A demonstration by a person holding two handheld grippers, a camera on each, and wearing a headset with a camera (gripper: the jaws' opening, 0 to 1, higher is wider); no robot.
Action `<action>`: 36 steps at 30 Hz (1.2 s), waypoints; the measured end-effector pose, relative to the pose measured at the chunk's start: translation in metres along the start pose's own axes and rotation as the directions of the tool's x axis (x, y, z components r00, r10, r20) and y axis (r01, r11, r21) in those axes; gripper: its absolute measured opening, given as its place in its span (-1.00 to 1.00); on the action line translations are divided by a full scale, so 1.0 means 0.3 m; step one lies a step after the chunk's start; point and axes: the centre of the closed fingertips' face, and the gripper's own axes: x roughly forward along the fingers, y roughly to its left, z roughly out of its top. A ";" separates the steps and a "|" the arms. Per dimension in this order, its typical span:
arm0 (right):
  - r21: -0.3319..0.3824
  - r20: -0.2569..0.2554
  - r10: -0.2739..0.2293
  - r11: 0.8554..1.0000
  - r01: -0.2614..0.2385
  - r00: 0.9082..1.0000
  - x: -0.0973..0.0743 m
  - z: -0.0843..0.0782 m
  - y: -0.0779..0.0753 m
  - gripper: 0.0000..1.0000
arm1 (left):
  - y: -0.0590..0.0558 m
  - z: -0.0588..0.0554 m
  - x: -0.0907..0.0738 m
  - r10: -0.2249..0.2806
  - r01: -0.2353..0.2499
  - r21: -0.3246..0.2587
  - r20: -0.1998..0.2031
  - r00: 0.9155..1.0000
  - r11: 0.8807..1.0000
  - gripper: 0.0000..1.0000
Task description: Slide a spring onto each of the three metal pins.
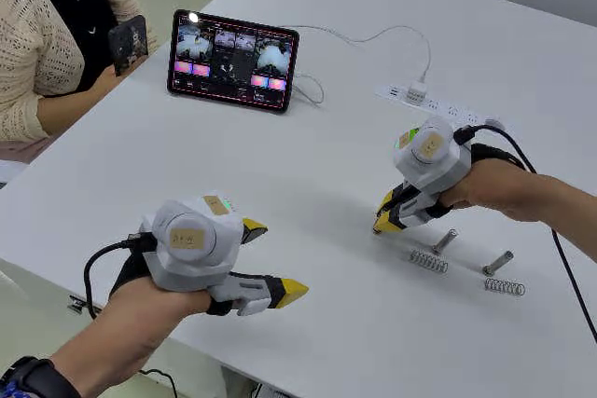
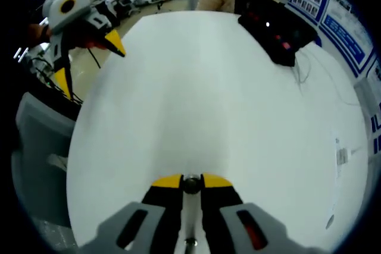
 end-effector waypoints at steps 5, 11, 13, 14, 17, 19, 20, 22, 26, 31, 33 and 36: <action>0.002 -0.002 0.003 1.000 -0.003 1.000 0.002 -0.003 0.001 -0.72 | -0.005 0.002 0.002 -0.003 0.003 0.001 0.000 1.000 1.000 0.20; 0.014 0.008 0.014 1.000 -0.014 1.000 -0.006 0.000 0.012 -0.54 | -0.005 0.006 0.001 -0.003 0.003 0.001 0.002 1.000 1.000 0.20; 0.027 0.018 0.009 1.000 -0.010 1.000 -0.012 0.002 0.008 -0.47 | -0.007 0.006 0.001 -0.004 0.004 0.002 0.002 1.000 1.000 0.21; 0.032 0.021 0.008 0.999 -0.009 1.000 -0.014 0.002 0.007 -0.44 | -0.008 0.007 0.001 -0.004 0.004 0.003 0.001 1.000 1.000 0.21; 0.038 0.028 0.005 0.999 -0.006 1.000 -0.023 -0.001 0.005 -0.42 | -0.010 0.008 0.002 -0.005 0.005 0.004 0.001 1.000 1.000 0.21; 0.043 0.033 0.004 0.999 -0.005 0.999 -0.031 -0.003 0.006 -0.39 | -0.012 0.011 0.002 -0.007 0.007 0.004 0.002 1.000 1.000 0.21; 0.049 0.040 0.002 0.999 -0.004 0.999 -0.036 -0.004 0.005 -0.38 | -0.012 0.014 0.003 -0.007 0.007 0.005 0.002 1.000 1.000 0.21; 0.063 0.050 0.004 0.998 -0.007 0.999 -0.042 -0.006 0.006 -0.38 | -0.014 0.017 0.005 -0.009 0.009 0.006 0.001 1.000 1.000 0.21; 0.083 0.068 -0.005 0.997 0.000 0.998 -0.058 -0.011 0.004 -0.36 | -0.014 0.026 0.007 -0.009 0.009 0.007 0.005 1.000 1.000 0.21; 0.121 0.103 -0.020 0.993 0.007 0.994 -0.080 -0.016 -0.003 -0.34 | -0.015 0.029 0.013 -0.011 0.011 0.009 0.004 1.000 1.000 0.22; 0.137 0.118 -0.024 0.990 0.008 0.993 -0.087 -0.015 -0.003 -0.34 | -0.017 0.031 0.016 -0.013 0.013 0.008 0.004 1.000 1.000 0.22; 0.164 0.144 -0.033 0.986 0.009 0.989 -0.100 -0.015 0.001 -0.33 | -0.023 0.037 0.022 -0.017 0.017 0.010 0.005 1.000 1.000 0.22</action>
